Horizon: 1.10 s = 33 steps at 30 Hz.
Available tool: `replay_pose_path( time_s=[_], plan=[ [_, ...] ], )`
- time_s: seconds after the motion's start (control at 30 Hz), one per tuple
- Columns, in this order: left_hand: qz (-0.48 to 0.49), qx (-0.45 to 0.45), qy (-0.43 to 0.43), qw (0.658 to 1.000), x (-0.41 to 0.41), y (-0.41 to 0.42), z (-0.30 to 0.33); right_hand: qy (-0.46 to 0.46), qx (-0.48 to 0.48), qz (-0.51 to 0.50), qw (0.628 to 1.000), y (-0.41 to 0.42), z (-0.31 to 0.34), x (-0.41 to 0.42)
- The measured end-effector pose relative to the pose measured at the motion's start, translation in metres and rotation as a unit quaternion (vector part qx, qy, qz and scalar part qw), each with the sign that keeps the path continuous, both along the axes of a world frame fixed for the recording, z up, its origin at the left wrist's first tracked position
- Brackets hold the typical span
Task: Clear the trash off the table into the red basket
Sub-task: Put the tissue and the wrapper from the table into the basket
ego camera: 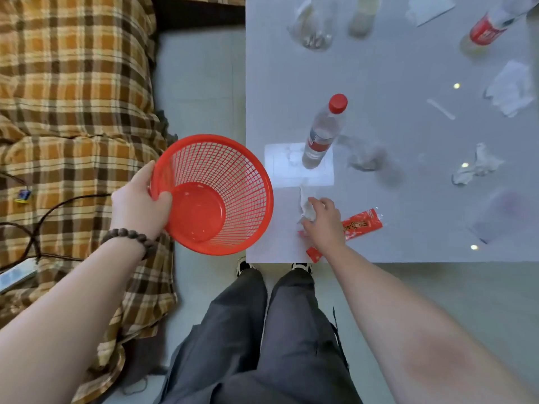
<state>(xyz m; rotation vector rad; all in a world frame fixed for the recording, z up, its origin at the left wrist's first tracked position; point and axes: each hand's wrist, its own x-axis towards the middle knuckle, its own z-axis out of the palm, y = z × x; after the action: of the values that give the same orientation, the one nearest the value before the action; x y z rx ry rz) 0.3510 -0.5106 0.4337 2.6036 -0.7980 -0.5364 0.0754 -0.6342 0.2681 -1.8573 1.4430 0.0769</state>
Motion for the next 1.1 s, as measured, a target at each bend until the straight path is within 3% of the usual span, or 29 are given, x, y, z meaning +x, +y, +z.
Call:
replay_pose_path(
  time_s=[0.13,0.3,0.43,0.63,0.8,1.1],
  plan=[
    [-0.009,0.001,0.013,1.0,0.009,-0.004,-0.015,0.039,0.006,0.044,0.998,-0.004,-0.033,0.013],
    [-0.003,0.01,0.015,1.0,0.015,0.003,-0.021,0.03,-0.004,0.008,1.0,-0.016,-0.041,0.021],
    [-0.001,0.016,0.023,1.0,0.019,0.009,-0.01,-0.022,-0.002,-0.029,0.999,-0.022,-0.01,0.022],
    [-0.007,-0.013,0.032,0.999,0.008,-0.001,0.011,-0.141,-0.089,-0.063,0.984,-0.015,0.073,0.035],
    [-0.022,-0.051,0.066,0.996,-0.013,-0.01,0.027,-0.22,-0.13,-0.01,0.967,0.01,0.13,0.063],
    [-0.045,-0.078,0.061,0.994,-0.031,-0.011,0.047,-0.18,-0.057,0.098,0.977,0.042,0.144,0.087]
  ],
)
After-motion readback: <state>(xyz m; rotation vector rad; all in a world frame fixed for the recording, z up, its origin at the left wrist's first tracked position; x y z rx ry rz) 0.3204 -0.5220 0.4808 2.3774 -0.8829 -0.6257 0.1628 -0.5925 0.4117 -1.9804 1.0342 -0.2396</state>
